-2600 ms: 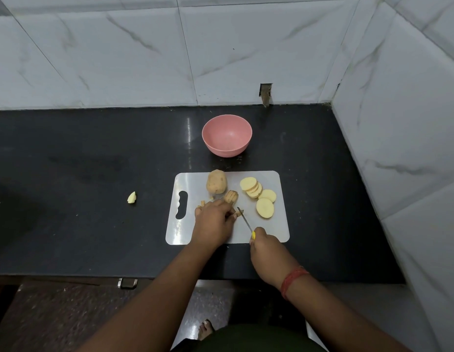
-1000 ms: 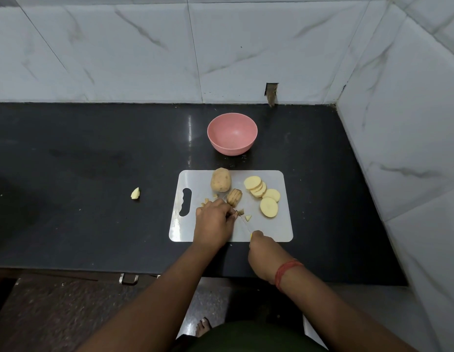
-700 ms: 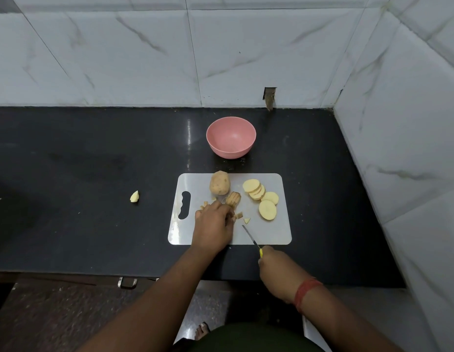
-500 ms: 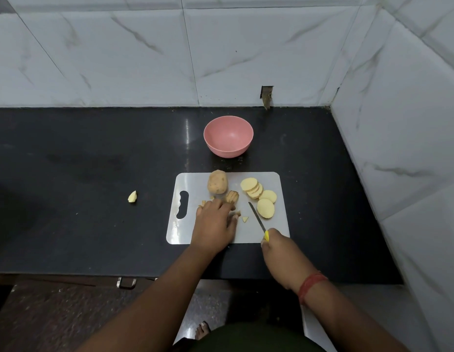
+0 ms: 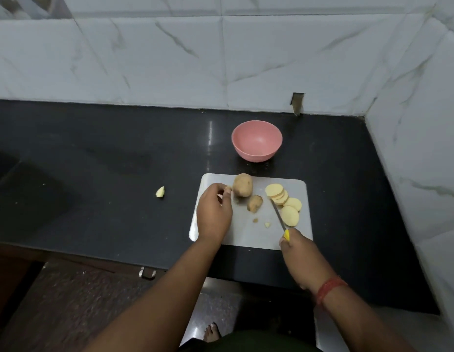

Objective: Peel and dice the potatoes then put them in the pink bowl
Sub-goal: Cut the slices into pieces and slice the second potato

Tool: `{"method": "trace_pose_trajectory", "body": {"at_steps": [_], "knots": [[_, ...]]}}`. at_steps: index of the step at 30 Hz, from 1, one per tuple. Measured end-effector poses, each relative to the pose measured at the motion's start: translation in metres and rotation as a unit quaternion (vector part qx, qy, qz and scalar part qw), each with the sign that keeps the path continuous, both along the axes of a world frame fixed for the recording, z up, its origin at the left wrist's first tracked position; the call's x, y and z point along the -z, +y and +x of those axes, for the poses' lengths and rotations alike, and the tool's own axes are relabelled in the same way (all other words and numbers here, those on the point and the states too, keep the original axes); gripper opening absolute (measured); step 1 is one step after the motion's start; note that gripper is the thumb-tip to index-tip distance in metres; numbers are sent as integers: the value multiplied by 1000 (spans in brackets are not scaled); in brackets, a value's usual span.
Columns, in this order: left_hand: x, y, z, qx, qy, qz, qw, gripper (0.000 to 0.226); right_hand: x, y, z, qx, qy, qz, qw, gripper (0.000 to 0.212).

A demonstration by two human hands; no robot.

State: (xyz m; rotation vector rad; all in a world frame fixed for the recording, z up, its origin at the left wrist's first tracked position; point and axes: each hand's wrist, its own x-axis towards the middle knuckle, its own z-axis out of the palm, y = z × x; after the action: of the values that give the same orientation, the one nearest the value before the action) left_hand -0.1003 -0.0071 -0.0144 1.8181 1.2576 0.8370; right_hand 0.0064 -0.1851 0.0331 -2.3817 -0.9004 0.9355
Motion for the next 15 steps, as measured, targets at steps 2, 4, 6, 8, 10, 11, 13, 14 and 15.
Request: {"method": "trace_pose_trajectory", "body": {"at_steps": [2, 4, 6, 8, 10, 11, 13, 14, 15], "knots": [[-1, 22, -18, -81, -28, -30, 996, 11, 0, 7, -4, -6, 8, 4, 1000, 22], [-1, 42, -40, -146, -27, -52, 987, 10, -1, 14, -9, -15, 13, 2, 1000, 22], [1, 60, -62, -184, -1, -57, 981, 12, -1, 21, -16, -29, 16, 0, 999, 21], [4, 74, -82, -198, 48, -53, 978, 15, -2, 28, -22, -43, 17, 2, 999, 21], [6, 84, -96, -201, 88, -53, 974, 13, -4, 33, -28, -54, 14, -3, 998, 22], [7, 89, -101, -200, 101, -53, 973, 12, -5, 36, -31, -61, 10, -7, 998, 21], [10, 97, -107, -190, 126, -46, 973, 12, -6, 41, -35, -71, 0, -15, 997, 22], [11, 100, -109, -181, 139, -39, 973, 12, -7, 43, -36, -72, -2, -17, 997, 22], [13, 103, -111, -174, 152, -32, 972, 13, -7, 44, -38, -74, -4, -19, 997, 22]]}}
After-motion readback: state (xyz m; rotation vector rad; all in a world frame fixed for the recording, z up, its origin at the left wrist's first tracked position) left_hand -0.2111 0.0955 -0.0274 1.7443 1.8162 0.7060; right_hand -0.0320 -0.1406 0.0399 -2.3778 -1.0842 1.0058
